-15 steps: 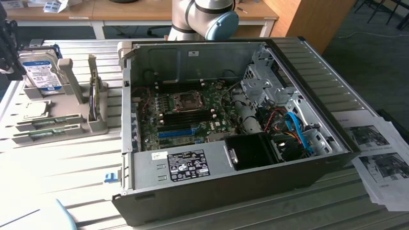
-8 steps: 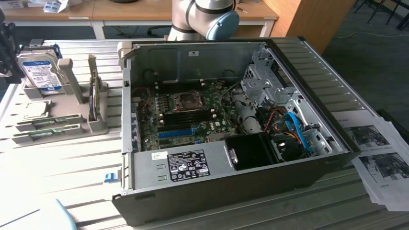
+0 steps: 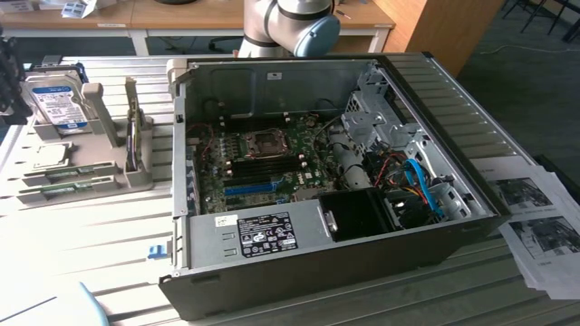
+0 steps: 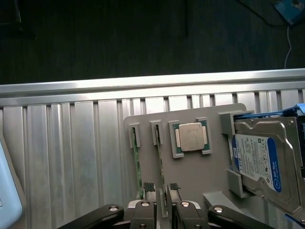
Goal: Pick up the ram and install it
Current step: 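Pick up the ram and move it above insertion slot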
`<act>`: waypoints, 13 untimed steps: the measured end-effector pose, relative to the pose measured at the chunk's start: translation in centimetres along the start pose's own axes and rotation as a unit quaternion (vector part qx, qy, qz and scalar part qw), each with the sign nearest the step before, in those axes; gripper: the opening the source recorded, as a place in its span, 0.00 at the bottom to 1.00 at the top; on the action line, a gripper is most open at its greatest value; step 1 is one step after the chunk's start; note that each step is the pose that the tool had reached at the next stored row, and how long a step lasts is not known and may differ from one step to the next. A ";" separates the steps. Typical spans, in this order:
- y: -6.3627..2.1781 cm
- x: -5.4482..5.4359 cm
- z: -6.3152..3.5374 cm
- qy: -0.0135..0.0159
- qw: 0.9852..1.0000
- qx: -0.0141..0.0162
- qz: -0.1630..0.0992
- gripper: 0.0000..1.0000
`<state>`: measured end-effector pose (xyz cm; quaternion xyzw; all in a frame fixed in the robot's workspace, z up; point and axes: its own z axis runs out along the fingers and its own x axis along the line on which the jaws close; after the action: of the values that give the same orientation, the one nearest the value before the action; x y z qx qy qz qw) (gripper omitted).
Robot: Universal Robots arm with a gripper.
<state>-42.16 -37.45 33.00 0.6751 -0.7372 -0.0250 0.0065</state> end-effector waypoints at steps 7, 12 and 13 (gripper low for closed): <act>-0.03 0.3 -0.01 0.000 1.000 0.000 0.000 0.23; -0.04 0.4 0.28 0.000 1.000 0.000 0.000 0.23; -0.05 0.4 0.40 0.000 1.000 0.000 0.000 0.23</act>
<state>-42.16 -37.80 32.59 0.6752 -0.7372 -0.0250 0.0066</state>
